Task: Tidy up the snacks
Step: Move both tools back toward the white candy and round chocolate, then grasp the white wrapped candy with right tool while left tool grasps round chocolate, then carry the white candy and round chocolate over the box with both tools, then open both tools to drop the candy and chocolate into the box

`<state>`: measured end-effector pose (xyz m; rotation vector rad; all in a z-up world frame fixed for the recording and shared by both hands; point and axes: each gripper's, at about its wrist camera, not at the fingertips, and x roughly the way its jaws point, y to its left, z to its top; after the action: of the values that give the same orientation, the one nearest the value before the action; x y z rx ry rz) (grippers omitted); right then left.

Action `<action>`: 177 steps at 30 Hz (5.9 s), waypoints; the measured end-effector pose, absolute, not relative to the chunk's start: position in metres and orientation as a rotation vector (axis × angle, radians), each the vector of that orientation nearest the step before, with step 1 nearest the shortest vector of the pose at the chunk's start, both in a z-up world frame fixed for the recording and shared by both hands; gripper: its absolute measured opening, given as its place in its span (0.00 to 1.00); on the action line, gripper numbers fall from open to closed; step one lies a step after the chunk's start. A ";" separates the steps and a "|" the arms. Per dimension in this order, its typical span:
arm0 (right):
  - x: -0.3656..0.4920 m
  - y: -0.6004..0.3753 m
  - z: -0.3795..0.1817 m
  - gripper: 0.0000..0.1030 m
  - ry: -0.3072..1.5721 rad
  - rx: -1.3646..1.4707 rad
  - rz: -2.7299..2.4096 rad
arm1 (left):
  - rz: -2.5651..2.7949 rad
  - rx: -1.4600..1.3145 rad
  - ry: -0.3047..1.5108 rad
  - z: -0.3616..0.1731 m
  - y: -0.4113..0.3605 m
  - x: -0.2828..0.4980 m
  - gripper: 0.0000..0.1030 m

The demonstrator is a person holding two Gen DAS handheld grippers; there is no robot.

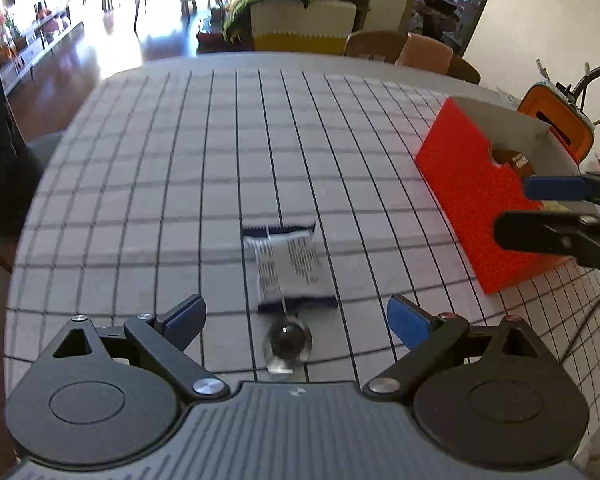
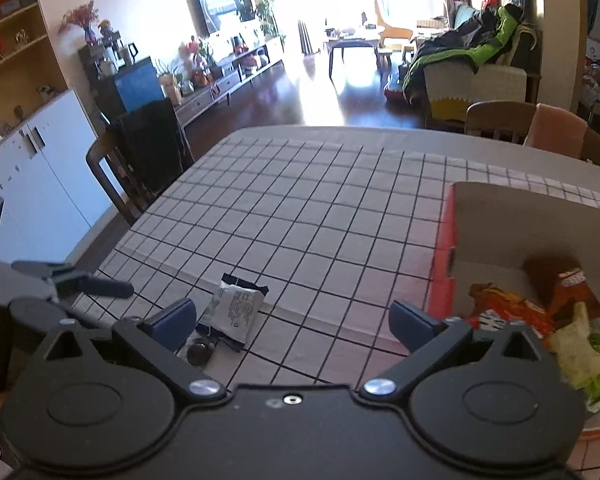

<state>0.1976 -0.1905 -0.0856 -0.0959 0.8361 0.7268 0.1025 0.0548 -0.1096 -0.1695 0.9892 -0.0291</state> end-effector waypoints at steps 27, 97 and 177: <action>0.235 -0.043 -0.172 0.89 1.096 -0.324 0.697 | 0.050 -0.117 1.032 -0.152 0.074 0.083 0.88; 0.184 -0.241 -0.058 0.43 0.822 -0.076 0.555 | -0.104 -0.060 0.882 -0.054 -0.023 0.119 0.33; 0.238 -0.407 -0.057 0.95 0.807 -0.046 0.424 | -0.164 0.075 0.981 -0.048 -0.208 0.228 0.67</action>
<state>0.2379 -0.4074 -0.0570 -0.0462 0.8071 0.4240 0.2279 -0.2079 -0.0483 0.0747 0.9812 -0.1638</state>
